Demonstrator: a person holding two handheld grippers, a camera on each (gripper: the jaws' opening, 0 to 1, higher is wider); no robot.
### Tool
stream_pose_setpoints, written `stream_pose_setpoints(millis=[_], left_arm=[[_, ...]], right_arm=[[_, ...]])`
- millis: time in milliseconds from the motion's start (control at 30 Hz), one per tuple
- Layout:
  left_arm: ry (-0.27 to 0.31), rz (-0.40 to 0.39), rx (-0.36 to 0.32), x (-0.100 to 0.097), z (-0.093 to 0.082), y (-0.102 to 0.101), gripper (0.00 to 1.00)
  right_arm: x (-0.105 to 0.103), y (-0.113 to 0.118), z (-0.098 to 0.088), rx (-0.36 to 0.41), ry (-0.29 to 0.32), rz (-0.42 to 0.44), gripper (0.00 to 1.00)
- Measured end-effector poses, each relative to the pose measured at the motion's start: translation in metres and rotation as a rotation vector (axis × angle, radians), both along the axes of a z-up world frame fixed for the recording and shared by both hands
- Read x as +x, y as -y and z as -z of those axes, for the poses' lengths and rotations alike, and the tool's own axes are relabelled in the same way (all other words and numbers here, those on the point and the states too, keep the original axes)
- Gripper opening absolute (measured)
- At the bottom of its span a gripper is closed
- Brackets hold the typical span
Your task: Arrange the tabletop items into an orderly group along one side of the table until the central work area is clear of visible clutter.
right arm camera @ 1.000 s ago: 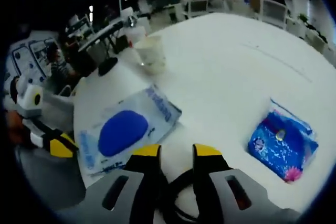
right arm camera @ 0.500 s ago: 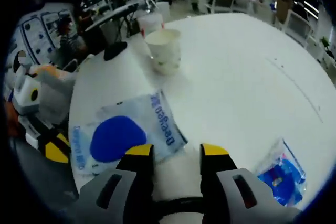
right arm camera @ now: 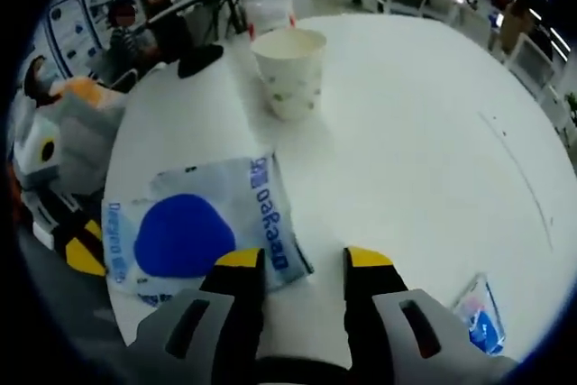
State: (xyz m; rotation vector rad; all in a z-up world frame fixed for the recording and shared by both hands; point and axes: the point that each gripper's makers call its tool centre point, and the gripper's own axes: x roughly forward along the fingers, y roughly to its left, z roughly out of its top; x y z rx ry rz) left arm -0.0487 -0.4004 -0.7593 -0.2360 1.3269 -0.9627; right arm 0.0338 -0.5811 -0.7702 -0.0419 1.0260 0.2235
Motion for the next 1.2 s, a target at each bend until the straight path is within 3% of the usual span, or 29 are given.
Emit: stream_pose_setpoints(millis=[167,400,500,800,1200], left_arm=[[-0.005,0.009,0.014,-0.003,0.006,0.001,0.07],[0.027,0.032,0.022,-0.001,0.004,0.001,0.04],[0.028,0.009,0.017,0.003,0.003,-0.001,0.0],[0.032,-0.052,0.019,0.02,0.003,-0.012,0.0],[0.05,-0.076,0.028,0.039,0.001,-0.024,0.0]], right_arm=[[-0.001,-0.006,0.002,0.007,-0.001,-0.011,0.26],[-0.009,-0.011,-0.003,0.013,0.018,-0.046,0.05],[-0.014,-0.013,-0.005,0.023,0.023,-0.047,0.01],[-0.025,-0.016,-0.009,0.052,0.047,0.008,0.0],[-0.041,-0.025,-0.019,0.096,0.081,0.127,0.0]])
